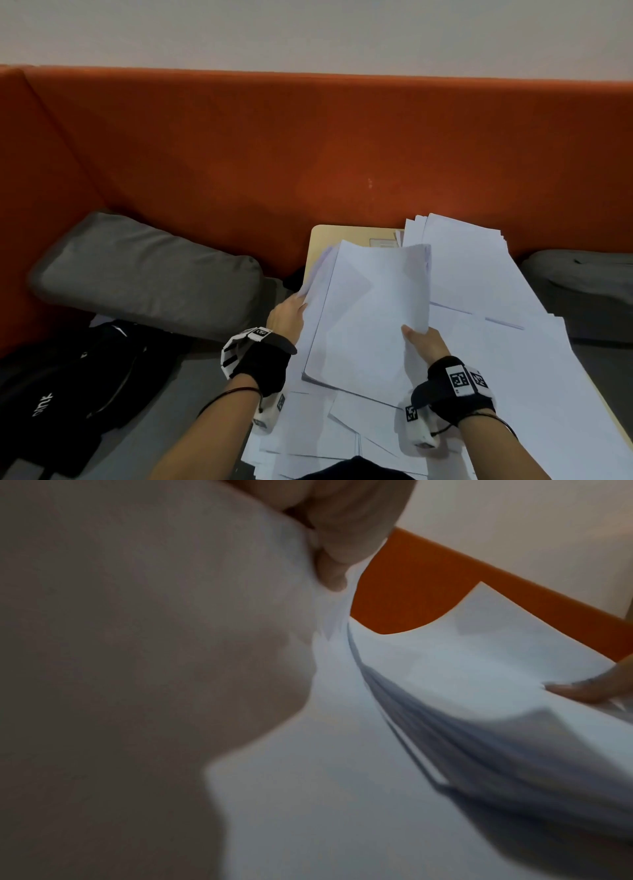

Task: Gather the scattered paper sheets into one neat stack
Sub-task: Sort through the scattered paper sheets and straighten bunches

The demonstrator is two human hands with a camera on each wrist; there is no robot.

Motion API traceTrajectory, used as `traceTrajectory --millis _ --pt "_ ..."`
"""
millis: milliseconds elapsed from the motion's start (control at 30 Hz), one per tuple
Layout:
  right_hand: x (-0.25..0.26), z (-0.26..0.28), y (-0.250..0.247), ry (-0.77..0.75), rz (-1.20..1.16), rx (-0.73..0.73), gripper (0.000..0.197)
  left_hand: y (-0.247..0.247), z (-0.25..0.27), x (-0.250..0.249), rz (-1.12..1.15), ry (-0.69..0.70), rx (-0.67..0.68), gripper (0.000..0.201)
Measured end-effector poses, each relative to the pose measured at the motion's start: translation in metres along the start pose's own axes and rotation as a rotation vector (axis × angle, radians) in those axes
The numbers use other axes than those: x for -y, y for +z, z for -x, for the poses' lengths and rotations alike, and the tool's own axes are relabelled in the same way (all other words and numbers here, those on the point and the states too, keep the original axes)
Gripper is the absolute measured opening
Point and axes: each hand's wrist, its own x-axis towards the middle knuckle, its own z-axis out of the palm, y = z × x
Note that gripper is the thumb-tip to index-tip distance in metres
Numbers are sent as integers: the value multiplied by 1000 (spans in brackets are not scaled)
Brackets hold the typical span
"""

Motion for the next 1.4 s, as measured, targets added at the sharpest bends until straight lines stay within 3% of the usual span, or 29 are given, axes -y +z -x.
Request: traceTrajectory --millis 200,300,533,733,833,1000,1067,1167,1200,1300,1400 --pt "14 8 -17 -148 -254 -67 45 -34 -15 -23 217 208 -280 28" --pt "31 17 -22 -228 -374 -83 39 -55 -25 -41 397 228 -371 19" --pt "63 31 -24 -386 -466 -88 38 -77 -21 -72 630 310 -301 23" --pt "83 38 -18 -470 -494 -82 35 -75 -10 -98 578 410 -291 41" --pt "90 42 -19 -523 -543 -103 32 -76 -7 -103 625 435 -295 35" --pt "102 48 -37 -637 -573 45 64 -103 -2 -115 801 500 -243 20" --pt "112 56 -44 -675 -567 73 64 -113 -1 -121 828 545 -278 20" --pt "125 65 -51 -750 -571 -4 23 -118 -2 -124 870 574 -393 22" --pt "129 69 -52 -779 -580 -58 18 -118 -2 -125 862 573 -443 24" --pt "139 80 -54 -863 -605 -164 24 -113 -2 -126 793 602 -566 31" --pt "141 87 -53 -932 -592 -197 30 -106 0 -126 746 621 -587 37"
